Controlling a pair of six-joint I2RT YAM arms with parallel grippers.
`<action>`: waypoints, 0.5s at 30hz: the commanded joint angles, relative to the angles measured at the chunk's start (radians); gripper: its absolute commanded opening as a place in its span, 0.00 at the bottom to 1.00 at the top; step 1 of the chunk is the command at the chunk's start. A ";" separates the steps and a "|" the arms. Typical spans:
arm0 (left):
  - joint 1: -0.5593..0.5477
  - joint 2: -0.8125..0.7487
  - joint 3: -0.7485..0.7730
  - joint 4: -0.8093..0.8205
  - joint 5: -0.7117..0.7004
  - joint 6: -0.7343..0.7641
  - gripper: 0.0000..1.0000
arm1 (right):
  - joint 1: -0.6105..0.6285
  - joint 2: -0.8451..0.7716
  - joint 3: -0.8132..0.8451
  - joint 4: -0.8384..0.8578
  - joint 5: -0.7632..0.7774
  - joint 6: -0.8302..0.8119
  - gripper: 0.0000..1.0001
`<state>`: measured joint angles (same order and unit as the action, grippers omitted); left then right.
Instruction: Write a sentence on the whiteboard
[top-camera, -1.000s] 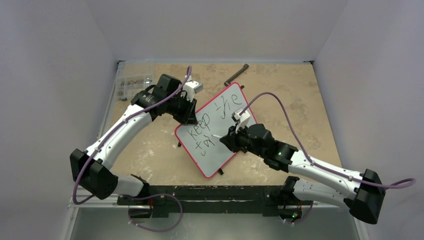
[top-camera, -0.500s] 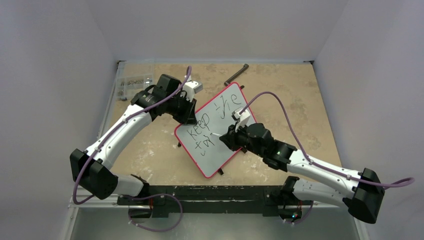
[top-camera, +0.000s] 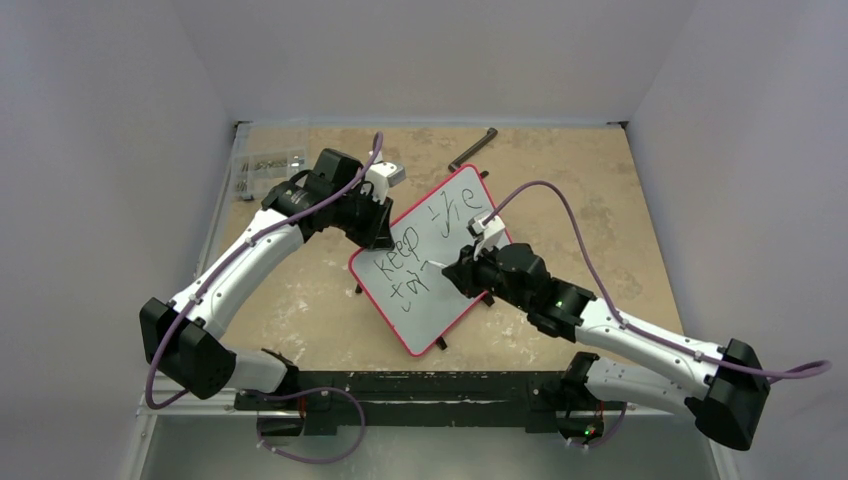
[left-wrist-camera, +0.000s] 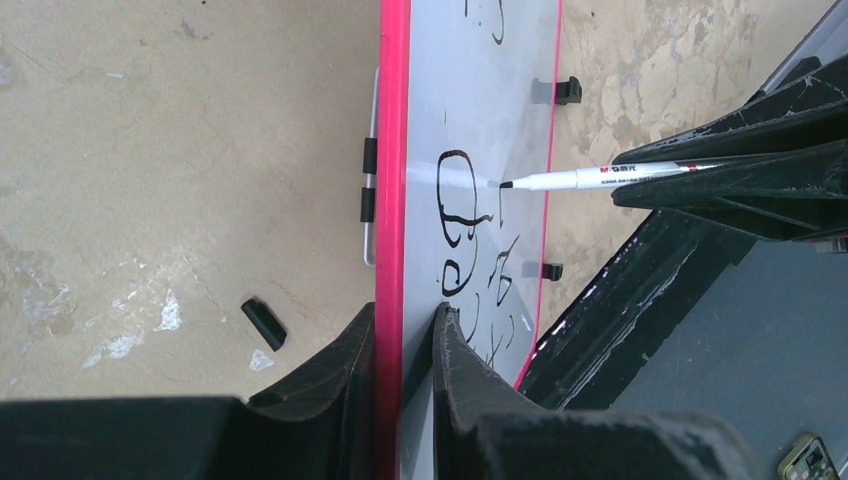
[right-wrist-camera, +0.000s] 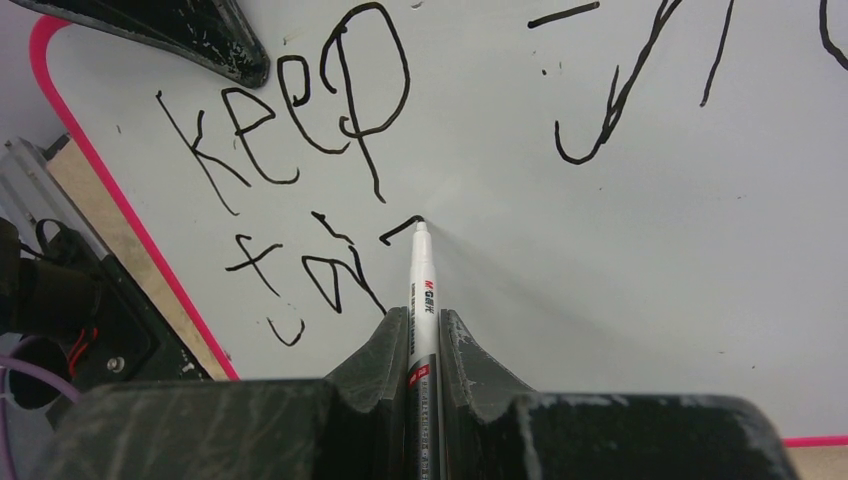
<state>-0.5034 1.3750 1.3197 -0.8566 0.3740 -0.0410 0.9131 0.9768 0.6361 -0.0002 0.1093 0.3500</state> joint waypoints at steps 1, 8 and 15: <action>0.014 0.007 -0.025 -0.082 -0.304 0.115 0.00 | -0.014 -0.023 0.048 -0.025 -0.006 -0.033 0.00; 0.014 0.007 -0.025 -0.083 -0.305 0.114 0.00 | -0.014 -0.036 0.080 -0.022 -0.055 -0.022 0.00; 0.015 0.003 -0.025 -0.082 -0.303 0.114 0.00 | -0.014 0.008 0.106 -0.006 -0.082 -0.023 0.00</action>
<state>-0.5041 1.3735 1.3197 -0.8566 0.3744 -0.0414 0.9020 0.9646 0.6884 -0.0399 0.0555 0.3382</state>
